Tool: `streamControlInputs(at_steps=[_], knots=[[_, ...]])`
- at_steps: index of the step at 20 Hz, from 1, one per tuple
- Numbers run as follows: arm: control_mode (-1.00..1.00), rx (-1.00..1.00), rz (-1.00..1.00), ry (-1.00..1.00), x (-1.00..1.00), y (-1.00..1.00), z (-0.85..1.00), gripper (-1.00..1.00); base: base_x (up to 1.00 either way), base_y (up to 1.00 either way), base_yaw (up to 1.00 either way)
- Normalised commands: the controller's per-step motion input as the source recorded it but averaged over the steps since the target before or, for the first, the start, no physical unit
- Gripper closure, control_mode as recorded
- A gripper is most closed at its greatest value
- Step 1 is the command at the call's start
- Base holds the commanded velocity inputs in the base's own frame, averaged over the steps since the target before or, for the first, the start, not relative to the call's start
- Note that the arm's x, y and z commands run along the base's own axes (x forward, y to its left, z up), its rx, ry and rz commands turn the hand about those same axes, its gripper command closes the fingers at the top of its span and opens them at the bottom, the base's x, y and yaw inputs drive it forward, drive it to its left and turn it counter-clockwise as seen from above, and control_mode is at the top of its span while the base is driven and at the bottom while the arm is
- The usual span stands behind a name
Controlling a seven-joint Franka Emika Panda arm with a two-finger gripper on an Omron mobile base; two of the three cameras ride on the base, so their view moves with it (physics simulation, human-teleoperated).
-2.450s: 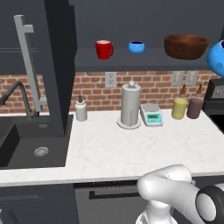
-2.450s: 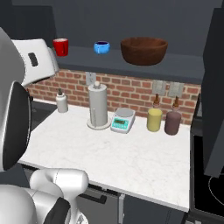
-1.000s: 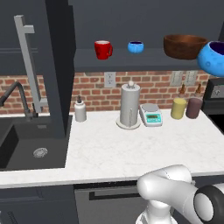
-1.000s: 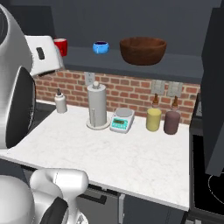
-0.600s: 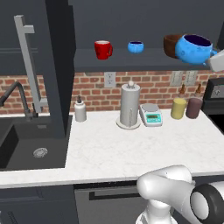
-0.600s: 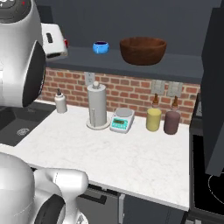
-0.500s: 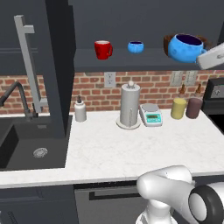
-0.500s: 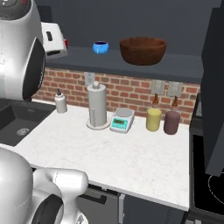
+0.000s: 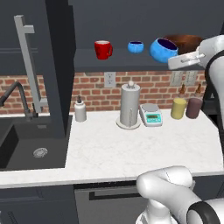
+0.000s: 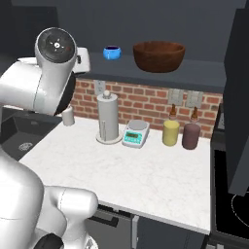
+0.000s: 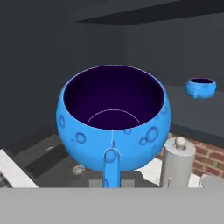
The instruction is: Gather all objects into one cabinet and sort the glasses and bowls to opposite sides.
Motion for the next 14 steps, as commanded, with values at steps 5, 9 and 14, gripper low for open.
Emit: streamControlInputs(at_steps=[5,9,14], knots=[[-1.00,0.23,0.00,-0.09,0.97,-0.01,0.05,1.00,0.00,0.00,0.00],[-1.00,-0.01,-0.10,0.09,0.30,-0.45,0.98,1.00,0.00,0.00,0.00],[-1.00,-0.22,-0.08,0.25,0.03,-0.35,0.74,1.00,0.00,0.00,0.00]])
